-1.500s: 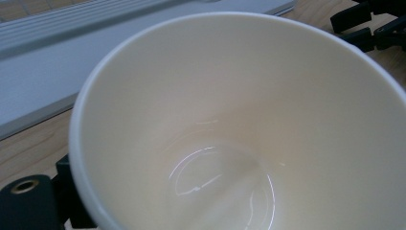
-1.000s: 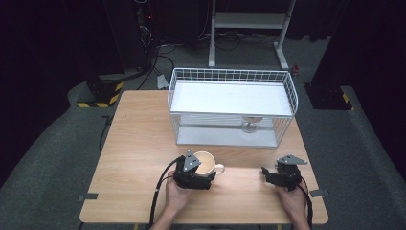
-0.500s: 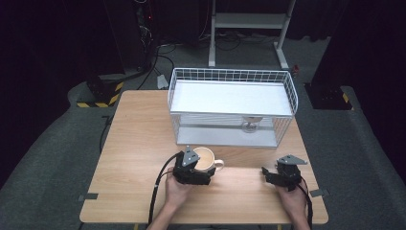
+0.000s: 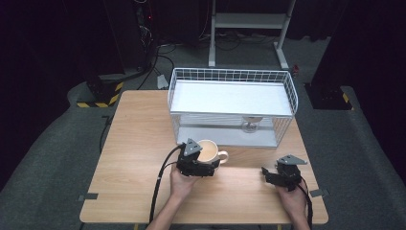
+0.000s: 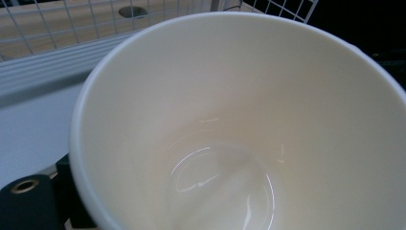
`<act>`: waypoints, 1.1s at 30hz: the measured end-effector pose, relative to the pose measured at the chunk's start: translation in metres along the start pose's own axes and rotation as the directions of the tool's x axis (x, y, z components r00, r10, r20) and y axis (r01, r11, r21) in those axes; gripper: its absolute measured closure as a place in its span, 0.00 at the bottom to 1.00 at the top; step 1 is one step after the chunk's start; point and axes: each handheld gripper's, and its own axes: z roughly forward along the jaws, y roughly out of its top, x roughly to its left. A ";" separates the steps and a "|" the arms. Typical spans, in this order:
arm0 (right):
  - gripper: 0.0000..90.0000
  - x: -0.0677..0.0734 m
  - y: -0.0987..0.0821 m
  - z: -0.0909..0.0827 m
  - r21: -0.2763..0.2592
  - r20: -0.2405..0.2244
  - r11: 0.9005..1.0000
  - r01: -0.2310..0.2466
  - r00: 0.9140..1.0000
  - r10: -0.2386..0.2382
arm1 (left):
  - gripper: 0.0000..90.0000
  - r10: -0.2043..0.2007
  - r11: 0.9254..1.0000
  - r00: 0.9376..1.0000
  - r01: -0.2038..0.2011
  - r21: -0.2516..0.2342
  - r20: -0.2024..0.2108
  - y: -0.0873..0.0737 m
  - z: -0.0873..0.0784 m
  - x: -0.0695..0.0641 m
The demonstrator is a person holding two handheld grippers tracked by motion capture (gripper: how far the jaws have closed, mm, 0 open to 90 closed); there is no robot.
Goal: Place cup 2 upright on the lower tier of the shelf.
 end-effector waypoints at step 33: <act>0.31 0.000 0.000 0.000 0.000 -0.002 1.000 0.000 1.000 0.000 | 0.10 0.021 0.999 0.989 -0.016 0.029 -0.149 0.029 0.058 0.021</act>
